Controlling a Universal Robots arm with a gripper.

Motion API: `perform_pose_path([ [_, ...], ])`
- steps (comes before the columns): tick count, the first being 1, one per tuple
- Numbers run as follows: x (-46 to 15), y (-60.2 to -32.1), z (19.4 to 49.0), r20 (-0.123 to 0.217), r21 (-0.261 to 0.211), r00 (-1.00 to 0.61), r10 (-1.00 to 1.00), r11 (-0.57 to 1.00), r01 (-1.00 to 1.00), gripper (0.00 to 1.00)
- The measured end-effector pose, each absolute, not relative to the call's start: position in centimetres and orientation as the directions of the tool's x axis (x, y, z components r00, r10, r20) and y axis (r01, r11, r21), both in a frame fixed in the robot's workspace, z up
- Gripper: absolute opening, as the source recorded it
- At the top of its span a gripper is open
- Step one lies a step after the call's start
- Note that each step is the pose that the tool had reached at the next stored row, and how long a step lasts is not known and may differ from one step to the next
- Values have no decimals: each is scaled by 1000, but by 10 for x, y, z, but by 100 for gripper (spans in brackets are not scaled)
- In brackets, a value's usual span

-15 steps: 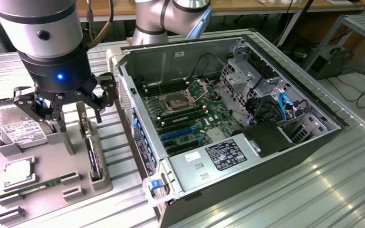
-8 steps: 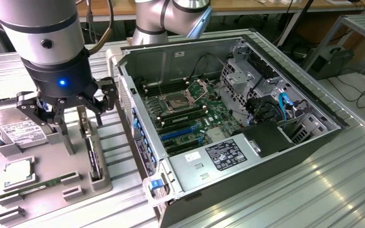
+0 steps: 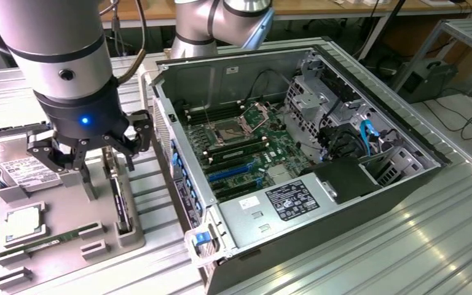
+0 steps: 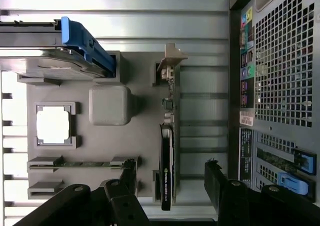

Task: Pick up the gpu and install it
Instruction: 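Pick up the gpu and move the gpu toward the slot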

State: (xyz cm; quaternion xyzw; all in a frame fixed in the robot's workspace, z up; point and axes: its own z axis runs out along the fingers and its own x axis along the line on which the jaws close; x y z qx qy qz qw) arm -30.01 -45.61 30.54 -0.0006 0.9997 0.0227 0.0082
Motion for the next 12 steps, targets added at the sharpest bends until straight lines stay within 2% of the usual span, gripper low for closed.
perform_pose_path([
  [12,-300,-457,282,-16,45,-1000,-6,999,-7,66],
])
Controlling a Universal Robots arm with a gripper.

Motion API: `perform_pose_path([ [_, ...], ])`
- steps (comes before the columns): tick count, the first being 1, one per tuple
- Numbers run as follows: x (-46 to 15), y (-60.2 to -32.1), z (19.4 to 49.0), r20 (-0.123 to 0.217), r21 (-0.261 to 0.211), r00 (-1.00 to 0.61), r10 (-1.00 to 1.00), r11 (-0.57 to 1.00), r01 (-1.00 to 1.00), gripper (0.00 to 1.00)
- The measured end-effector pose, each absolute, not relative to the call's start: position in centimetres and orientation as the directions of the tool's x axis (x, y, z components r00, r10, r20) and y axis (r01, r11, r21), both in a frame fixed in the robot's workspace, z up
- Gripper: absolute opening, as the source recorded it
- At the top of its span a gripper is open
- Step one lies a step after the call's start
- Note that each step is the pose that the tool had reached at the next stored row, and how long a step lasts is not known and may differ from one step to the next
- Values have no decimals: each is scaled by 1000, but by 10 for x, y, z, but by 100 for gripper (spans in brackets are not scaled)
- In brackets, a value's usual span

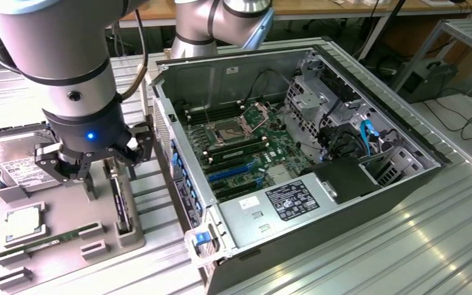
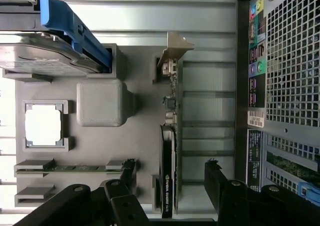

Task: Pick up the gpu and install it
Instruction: 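Pick up the gpu and move the gpu toward the slot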

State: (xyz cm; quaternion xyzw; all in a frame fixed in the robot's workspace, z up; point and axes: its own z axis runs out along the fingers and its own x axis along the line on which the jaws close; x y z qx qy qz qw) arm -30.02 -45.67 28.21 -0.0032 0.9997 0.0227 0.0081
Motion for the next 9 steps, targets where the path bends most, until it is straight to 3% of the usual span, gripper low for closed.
perform_pose_path([
  [9,-300,-457,265,-16,45,-1000,-10,999,-11,66],
])
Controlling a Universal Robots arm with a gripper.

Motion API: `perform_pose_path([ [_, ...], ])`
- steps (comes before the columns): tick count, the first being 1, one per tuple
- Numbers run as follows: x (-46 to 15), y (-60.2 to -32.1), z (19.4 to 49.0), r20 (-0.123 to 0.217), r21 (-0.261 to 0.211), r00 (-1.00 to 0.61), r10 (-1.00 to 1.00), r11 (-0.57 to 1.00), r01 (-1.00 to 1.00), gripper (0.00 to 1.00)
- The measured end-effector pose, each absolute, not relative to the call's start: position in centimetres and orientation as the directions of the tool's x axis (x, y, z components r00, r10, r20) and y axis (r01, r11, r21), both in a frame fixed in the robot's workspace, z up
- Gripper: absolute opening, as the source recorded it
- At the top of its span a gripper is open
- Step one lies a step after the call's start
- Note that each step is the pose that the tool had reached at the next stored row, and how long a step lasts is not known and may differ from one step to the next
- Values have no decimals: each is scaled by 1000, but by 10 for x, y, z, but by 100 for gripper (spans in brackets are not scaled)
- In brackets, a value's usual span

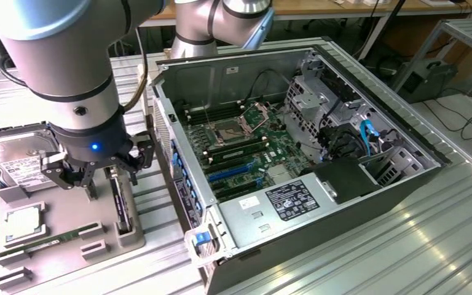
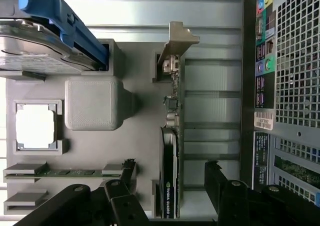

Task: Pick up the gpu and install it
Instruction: 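Pick up the gpu and move the gpu toward the slot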

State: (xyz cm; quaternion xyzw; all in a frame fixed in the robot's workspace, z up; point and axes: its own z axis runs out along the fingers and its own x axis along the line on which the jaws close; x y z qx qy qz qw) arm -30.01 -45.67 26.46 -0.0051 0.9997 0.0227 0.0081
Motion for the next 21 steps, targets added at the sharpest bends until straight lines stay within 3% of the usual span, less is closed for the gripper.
perform_pose_path([
  [21,-300,-457,225,-16,45,-1000,-15,999,-16,66],
])
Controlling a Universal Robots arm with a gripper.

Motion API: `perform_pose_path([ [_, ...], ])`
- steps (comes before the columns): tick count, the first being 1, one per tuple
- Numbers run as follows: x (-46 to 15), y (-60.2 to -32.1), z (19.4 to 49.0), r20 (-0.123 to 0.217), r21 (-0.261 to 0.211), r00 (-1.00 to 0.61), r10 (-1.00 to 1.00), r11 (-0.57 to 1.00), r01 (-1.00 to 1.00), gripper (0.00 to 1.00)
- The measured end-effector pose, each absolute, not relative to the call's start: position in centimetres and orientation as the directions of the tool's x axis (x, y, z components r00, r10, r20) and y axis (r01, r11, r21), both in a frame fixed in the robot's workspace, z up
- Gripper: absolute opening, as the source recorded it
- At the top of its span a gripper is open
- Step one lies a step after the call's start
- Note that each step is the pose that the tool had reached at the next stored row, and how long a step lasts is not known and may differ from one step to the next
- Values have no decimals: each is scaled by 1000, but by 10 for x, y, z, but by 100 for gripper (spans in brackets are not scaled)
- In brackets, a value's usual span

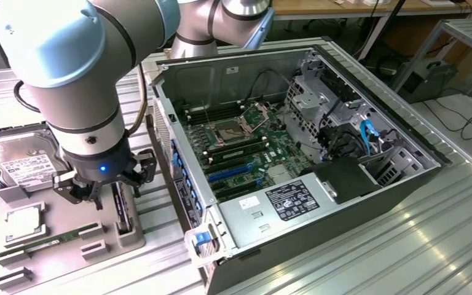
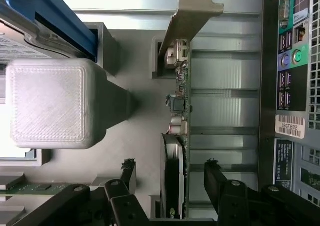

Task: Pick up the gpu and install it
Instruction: 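Pick up the gpu and move the gpu toward the slot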

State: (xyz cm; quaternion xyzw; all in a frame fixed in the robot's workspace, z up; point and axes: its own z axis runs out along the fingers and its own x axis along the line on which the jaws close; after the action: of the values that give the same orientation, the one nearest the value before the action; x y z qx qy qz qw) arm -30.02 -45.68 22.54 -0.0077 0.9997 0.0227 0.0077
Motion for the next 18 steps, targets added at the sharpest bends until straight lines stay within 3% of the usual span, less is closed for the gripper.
perform_pose_path([
  [18,-300,-451,220,-16,44,-1000,-15,999,-16,66],
])
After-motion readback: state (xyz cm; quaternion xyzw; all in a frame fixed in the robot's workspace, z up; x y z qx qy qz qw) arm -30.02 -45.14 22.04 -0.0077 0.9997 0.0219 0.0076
